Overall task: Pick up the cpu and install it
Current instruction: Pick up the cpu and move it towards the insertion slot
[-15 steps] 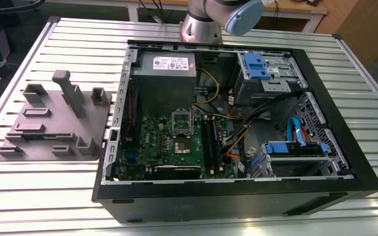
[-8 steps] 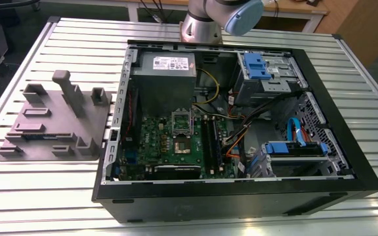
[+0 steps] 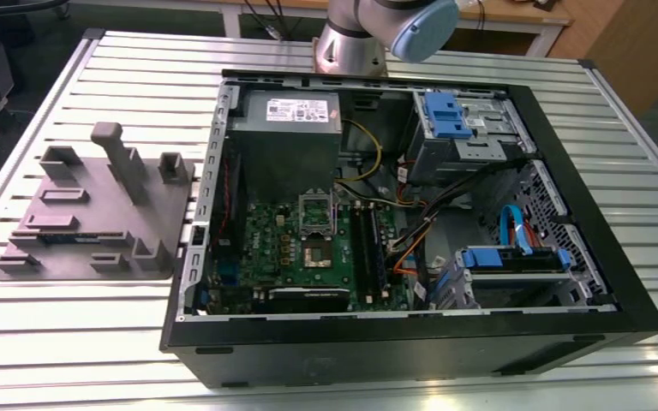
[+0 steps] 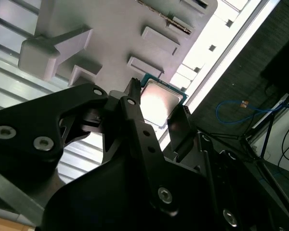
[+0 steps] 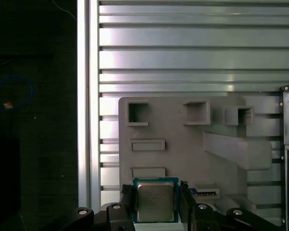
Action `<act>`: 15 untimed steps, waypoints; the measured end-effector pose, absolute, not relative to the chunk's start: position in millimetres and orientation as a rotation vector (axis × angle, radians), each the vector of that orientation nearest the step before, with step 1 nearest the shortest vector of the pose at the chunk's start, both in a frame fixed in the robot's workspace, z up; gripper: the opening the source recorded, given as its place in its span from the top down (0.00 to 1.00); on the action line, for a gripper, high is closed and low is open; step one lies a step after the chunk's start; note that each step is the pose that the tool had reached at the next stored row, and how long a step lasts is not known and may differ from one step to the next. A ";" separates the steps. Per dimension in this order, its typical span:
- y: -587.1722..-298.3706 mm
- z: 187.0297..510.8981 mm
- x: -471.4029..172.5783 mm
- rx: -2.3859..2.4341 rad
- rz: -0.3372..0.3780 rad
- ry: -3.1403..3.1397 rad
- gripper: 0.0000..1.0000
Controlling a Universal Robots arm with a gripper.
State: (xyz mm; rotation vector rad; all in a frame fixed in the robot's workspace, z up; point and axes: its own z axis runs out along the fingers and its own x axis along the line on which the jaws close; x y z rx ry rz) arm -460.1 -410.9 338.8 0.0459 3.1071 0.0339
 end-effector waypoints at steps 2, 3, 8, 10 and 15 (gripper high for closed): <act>-410.9 339.2 -460.1 0.046 0.034 3.107 0.53; -410.9 339.7 -460.1 0.046 0.034 3.107 0.53; -410.9 343.9 -460.1 0.046 0.034 3.107 0.53; -410.9 346.4 -460.0 0.046 0.034 3.107 0.53; -410.9 353.7 -460.1 0.046 0.034 3.107 0.53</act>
